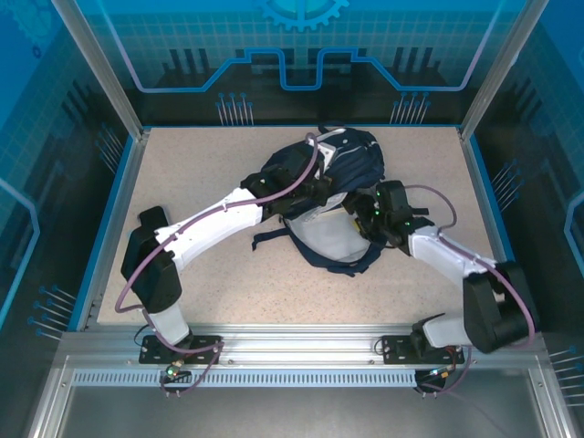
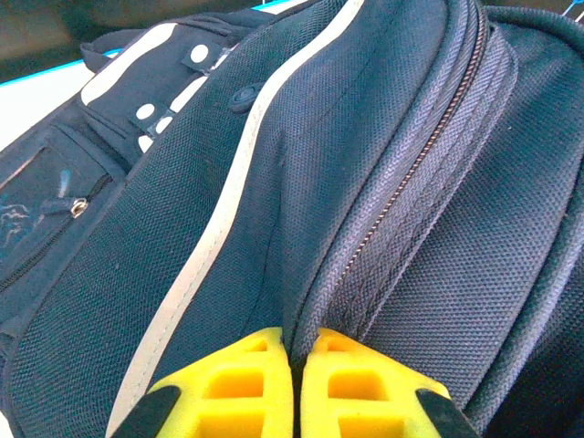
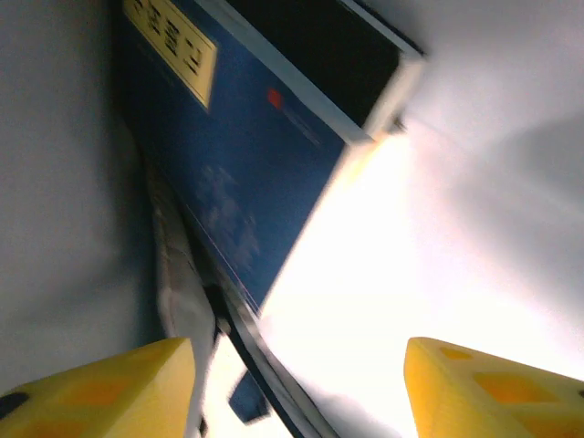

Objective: Pack books, pencil case, and school supplies into a backpack

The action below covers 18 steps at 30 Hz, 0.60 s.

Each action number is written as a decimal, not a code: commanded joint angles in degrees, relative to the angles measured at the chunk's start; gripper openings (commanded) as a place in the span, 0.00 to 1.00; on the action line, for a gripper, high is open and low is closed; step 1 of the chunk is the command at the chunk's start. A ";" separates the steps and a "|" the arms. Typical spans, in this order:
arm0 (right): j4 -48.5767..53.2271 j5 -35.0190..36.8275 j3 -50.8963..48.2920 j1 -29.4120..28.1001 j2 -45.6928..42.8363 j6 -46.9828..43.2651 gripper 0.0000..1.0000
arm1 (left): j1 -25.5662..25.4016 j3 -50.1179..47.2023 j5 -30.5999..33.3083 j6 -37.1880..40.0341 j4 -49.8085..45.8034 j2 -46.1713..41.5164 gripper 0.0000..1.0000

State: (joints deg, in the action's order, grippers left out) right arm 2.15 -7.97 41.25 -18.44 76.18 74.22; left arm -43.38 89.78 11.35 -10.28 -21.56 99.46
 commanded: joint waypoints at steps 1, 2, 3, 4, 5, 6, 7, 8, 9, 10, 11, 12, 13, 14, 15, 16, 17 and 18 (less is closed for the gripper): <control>10.84 4.00 -3.87 -0.38 -6.32 -3.26 0.58 | 0.76 2.68 -4.70 -2.04 2.46 -0.94 0.00; 13.97 6.61 -4.78 -0.82 -9.05 -3.57 0.57 | 0.91 2.74 -5.57 -2.02 2.14 -0.53 0.00; 16.40 8.91 -5.63 -1.25 -11.58 -3.91 0.57 | 0.97 2.73 -6.17 -2.02 1.90 -0.07 0.00; 19.42 11.74 -6.36 -1.80 -14.69 -4.37 0.57 | 1.16 2.68 -6.89 -2.11 1.67 0.40 0.00; 22.73 14.25 -6.81 -2.02 -17.79 -4.90 0.57 | 1.34 2.60 -7.90 -2.17 1.42 0.76 0.03; 25.44 16.12 -7.04 -2.04 -20.38 -5.41 0.58 | 1.44 2.60 -9.07 -2.21 1.19 1.27 0.05; 28.26 18.16 -7.02 -2.04 -23.53 -6.01 0.58 | 1.66 2.73 -10.72 -2.11 0.73 1.64 0.08; 30.85 20.03 -6.82 -2.04 -26.53 -6.61 0.60 | 1.78 2.75 -12.08 -2.11 0.28 2.10 0.12; 32.80 21.23 -6.45 -2.04 -28.95 -7.24 0.60 | 1.95 2.72 -13.21 -2.19 -0.07 2.35 0.18; 34.66 22.55 -5.66 -2.04 -31.03 -8.19 0.61 | 2.05 2.41 -13.83 -2.63 -0.17 2.37 0.27; 36.07 23.64 -4.74 -2.12 -33.38 -9.14 0.62 | 2.27 1.49 -14.10 -3.32 0.31 1.97 0.37; 37.30 24.34 -3.93 -2.13 -34.86 -9.94 0.63 | 2.41 0.46 -14.36 -3.87 1.05 1.48 0.44; 38.30 25.03 -2.80 -2.13 -36.02 -10.87 0.65 | 2.86 -0.78 -14.85 -4.56 1.70 0.60 0.52; 38.95 25.26 -1.60 -2.13 -36.69 -12.14 0.66 | 3.39 -2.22 -14.88 -5.44 2.25 -0.35 0.59; 39.42 25.36 -0.63 -2.15 -36.89 -13.02 0.68 | 3.98 -3.44 -14.71 -6.13 2.60 -1.22 0.65; 39.52 25.01 0.37 -2.13 -36.64 -14.13 0.70 | 4.71 -4.95 -14.58 -6.94 2.82 -2.37 0.69; 38.80 23.96 1.09 -2.13 -36.11 -15.60 0.72 | 5.76 -6.84 -14.39 -7.48 3.33 -3.59 0.73; 37.69 22.46 1.51 -2.13 -35.12 -16.93 0.74 | 6.70 -8.56 -14.18 -7.89 3.83 -4.76 0.77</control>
State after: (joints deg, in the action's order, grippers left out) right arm 37.50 13.69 40.25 -19.99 39.90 62.35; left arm -39.22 84.68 -1.58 -15.73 -19.31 99.02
